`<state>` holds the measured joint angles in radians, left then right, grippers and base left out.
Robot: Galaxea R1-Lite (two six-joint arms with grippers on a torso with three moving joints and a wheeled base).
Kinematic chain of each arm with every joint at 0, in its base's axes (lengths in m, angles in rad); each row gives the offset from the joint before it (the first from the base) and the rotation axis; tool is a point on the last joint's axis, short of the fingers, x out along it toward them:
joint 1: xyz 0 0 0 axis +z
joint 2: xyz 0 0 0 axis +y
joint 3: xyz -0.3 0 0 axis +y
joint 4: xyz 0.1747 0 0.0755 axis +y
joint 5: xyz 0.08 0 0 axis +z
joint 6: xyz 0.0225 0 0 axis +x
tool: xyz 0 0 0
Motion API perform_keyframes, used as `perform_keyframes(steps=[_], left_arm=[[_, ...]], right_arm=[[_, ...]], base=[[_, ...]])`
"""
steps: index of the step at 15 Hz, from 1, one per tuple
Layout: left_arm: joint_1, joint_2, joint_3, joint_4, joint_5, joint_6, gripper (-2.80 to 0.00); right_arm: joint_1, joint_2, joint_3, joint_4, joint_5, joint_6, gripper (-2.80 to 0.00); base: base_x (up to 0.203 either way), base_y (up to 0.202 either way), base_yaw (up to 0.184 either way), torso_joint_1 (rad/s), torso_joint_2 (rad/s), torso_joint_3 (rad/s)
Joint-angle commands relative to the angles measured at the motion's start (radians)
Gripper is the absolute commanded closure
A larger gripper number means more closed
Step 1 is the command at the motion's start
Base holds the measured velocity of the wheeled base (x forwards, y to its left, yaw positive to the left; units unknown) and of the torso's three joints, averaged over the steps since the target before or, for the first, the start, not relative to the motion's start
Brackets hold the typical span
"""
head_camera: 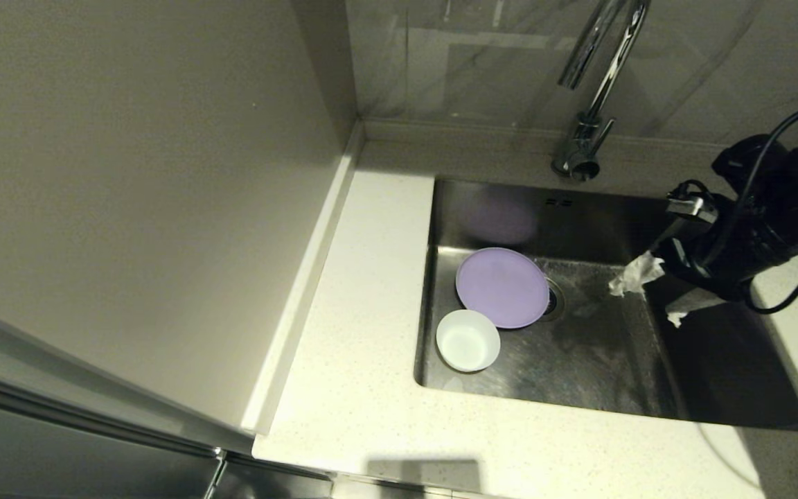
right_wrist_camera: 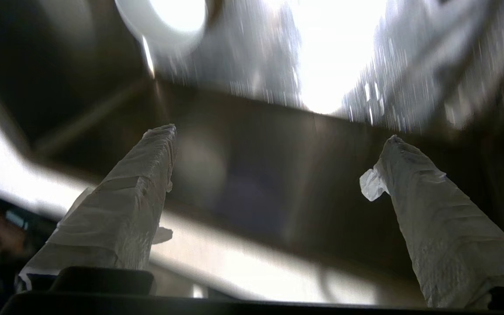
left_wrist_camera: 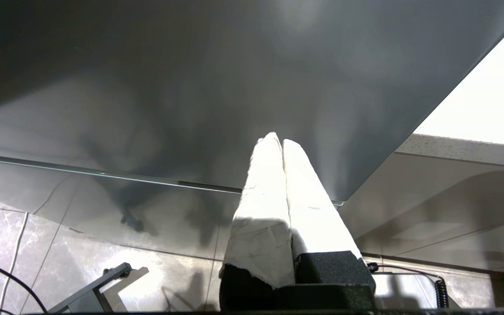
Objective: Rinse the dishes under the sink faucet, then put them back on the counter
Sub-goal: Put a plate back to the table from the sink
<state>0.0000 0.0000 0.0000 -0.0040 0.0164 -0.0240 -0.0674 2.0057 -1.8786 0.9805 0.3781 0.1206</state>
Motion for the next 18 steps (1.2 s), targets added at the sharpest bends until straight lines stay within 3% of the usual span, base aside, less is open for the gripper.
perform_keyframes(steps=[1, 6, 9, 12, 18], left_arm=[[0.000, -0.003, 0.000, -0.001, 0.000, -0.001, 0.00], [0.000, -0.003, 0.000, -0.001, 0.000, -0.001, 0.00], [0.000, -0.003, 0.000, -0.001, 0.000, -0.001, 0.00], [0.000, -0.003, 0.000, -0.001, 0.000, -0.001, 0.00], [0.000, -0.003, 0.000, -0.001, 0.000, -0.001, 0.00]], right_arm=[[0.038, 0.111, -0.004, -0.153, -0.004, 0.035, -2.80], [0.102, 0.260, 0.029, -0.438, -0.081, 0.137, -2.80], [0.129, 0.324, 0.026, -0.518, -0.107, 0.148, -2.80], [0.149, 0.398, 0.031, -0.694, -0.205, 0.148, -2.80], [0.170, 0.498, -0.045, -0.724, -0.267, 0.145, -2.80]], base=[[0.000, 0.000, 0.000, 0.000, 0.00, 0.000], [0.000, 0.000, 0.000, 0.000, 0.00, 0.000], [0.000, 0.000, 0.000, 0.000, 0.00, 0.000], [0.000, 0.000, 0.000, 0.000, 0.00, 0.000], [0.000, 0.000, 0.000, 0.000, 0.00, 0.000]])
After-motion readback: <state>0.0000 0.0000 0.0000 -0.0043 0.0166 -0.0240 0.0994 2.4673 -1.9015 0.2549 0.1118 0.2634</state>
